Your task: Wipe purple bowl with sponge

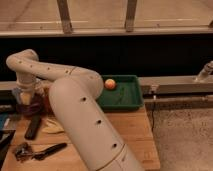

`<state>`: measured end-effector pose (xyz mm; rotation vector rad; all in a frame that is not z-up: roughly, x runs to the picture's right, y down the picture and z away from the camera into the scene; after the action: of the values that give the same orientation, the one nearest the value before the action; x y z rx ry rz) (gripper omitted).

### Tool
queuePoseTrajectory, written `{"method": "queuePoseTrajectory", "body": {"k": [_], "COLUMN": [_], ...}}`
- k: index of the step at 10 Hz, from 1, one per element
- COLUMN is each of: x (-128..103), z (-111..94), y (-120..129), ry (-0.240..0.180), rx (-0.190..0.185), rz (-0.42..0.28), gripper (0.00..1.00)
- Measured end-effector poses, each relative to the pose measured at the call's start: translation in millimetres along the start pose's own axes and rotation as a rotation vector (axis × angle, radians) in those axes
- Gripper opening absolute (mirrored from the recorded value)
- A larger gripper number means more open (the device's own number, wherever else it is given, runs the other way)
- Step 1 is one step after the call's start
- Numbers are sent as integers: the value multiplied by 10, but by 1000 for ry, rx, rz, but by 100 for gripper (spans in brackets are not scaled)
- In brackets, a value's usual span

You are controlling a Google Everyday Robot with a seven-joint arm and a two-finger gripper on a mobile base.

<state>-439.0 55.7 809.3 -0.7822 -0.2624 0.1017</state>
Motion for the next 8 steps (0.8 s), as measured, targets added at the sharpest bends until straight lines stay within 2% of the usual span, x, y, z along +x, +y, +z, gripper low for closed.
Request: {"method": "queuePoseTrajectory", "body": {"k": [1,2,5,8], "x": [-71,-35,373,679], "z": [8,5,-19,-36], "y": [158,217,357,220], "ry": [1,6,32,38], "rx": [-5,-5,-7,-4], "rz": [-15,-10,66,151], "gripper": [0,0,0,0]}}
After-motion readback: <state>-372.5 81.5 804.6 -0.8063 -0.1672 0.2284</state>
